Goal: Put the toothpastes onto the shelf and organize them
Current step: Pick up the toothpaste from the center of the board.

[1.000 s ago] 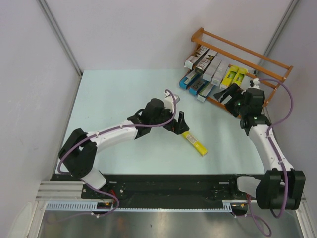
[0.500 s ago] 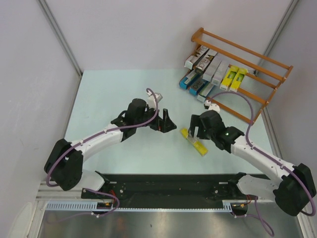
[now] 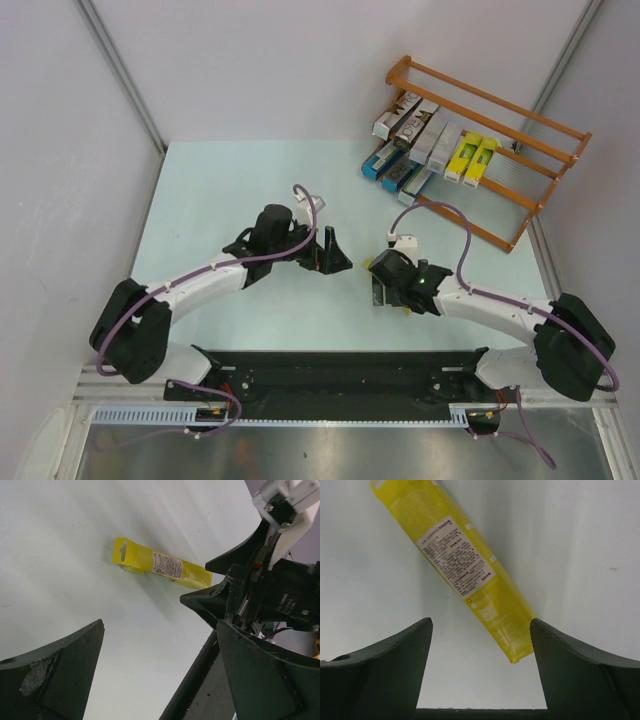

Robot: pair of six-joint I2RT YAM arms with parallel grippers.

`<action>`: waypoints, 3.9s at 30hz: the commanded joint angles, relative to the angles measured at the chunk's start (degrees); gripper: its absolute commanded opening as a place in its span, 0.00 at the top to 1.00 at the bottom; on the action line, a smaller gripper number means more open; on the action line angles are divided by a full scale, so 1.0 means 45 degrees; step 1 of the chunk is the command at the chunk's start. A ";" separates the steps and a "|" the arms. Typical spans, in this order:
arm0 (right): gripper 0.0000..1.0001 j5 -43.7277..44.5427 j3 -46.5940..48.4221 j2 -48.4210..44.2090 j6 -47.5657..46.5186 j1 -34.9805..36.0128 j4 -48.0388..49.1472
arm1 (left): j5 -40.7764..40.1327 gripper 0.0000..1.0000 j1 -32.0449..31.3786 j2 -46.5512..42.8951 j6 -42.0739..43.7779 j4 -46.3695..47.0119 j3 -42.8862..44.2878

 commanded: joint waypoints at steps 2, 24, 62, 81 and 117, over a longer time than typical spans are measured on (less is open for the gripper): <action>0.16 0.1535 -0.0025 0.0917 0.0906 0.0153 -0.0503 | 0.0255 0.00 0.0151 -0.0347 -0.0083 0.0364 -0.0294; 0.44 -0.1276 -0.1333 0.1213 -0.0442 -0.1272 0.2193 | 0.0703 0.00 0.0327 -0.0349 0.0113 0.0128 -0.0313; 0.71 -0.7898 -0.3502 -0.8574 -0.0461 -0.1097 0.6176 | 0.5862 0.00 0.0562 0.4985 -1.1666 2.1086 -0.1661; 0.71 -0.7410 -0.3736 -0.8904 -0.0149 -0.1155 0.6451 | 0.5763 0.05 0.0190 0.3404 -1.0240 2.1086 -0.2988; 0.33 -0.7821 -0.4595 -0.6873 0.1199 -0.0355 0.9381 | 0.5567 0.77 -0.0083 0.4126 -1.0786 2.1086 -0.1173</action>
